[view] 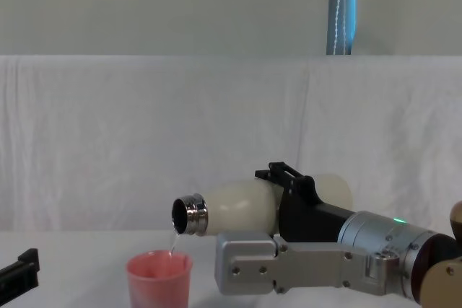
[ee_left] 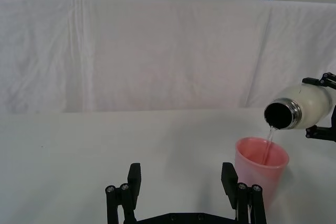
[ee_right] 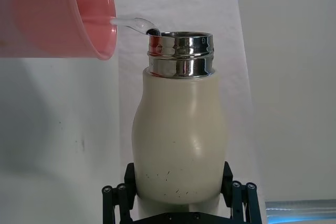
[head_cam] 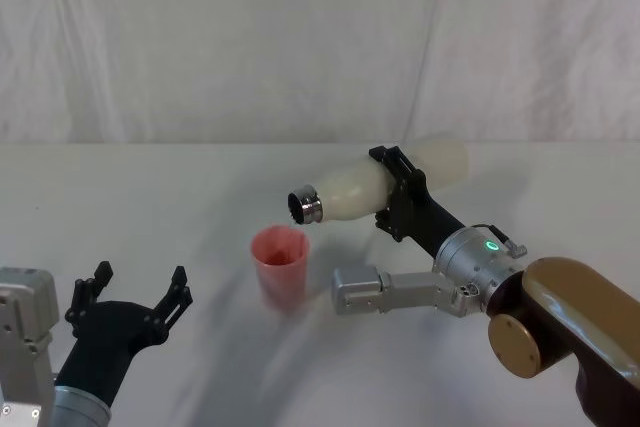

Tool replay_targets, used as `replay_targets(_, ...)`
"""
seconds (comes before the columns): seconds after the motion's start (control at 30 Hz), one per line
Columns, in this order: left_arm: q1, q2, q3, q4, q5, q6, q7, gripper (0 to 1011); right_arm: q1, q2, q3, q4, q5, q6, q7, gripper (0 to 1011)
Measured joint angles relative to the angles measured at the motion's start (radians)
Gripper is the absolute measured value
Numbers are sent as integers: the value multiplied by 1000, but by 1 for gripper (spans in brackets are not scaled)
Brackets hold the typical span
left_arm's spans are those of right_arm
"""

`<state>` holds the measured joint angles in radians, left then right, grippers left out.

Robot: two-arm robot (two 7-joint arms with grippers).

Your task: Grasp the thermos with one hand and pour water into the cup lid.

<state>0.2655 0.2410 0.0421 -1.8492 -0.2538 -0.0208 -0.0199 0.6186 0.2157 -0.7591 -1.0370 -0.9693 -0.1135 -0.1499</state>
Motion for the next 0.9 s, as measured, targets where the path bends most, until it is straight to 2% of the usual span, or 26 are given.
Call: replay_targets(0.9,0,0,0,0,0,0,0,1001,7,1,-1,10,-5,2,-2,950)
